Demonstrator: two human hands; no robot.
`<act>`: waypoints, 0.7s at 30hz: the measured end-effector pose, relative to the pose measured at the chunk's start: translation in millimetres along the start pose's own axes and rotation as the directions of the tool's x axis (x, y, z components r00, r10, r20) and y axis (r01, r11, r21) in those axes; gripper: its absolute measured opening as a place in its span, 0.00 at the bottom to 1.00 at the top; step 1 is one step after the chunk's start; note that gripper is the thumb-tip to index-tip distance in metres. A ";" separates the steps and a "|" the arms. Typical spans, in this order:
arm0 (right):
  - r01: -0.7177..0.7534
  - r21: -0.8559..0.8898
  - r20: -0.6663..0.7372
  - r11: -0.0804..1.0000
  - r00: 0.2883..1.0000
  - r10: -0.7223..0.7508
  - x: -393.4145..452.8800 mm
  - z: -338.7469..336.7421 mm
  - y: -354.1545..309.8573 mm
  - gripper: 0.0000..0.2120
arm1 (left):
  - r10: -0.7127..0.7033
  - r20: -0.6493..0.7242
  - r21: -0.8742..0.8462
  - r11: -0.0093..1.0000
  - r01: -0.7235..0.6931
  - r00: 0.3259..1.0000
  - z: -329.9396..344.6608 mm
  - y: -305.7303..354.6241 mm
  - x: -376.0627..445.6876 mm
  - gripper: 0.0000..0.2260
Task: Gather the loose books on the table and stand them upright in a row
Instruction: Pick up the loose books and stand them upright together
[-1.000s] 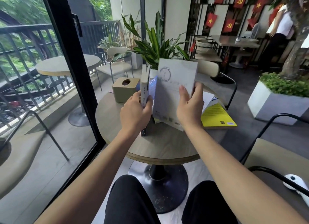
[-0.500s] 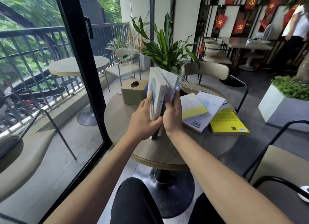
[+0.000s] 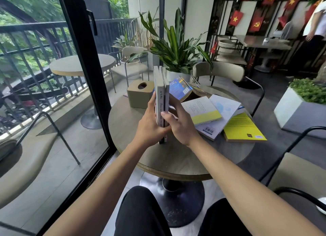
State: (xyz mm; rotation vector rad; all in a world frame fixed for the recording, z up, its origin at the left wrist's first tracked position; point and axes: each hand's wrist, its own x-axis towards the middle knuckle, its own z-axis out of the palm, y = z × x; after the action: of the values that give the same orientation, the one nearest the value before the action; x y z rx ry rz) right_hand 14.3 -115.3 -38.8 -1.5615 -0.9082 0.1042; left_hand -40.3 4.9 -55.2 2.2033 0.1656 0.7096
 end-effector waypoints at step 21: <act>-0.736 -0.631 -0.566 0.244 0.653 0.504 39.9 -95.4 26.6 0.44 | -0.050 -0.114 0.077 0.995 0.059 0.992 12.8 -2.4 4.8 0.32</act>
State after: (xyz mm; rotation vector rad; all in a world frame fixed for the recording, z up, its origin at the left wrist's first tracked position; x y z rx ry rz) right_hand 106.7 -166.3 -22.9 -2.7497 0.0500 0.0342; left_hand -29.1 -0.3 -61.6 2.2271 0.3145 0.8090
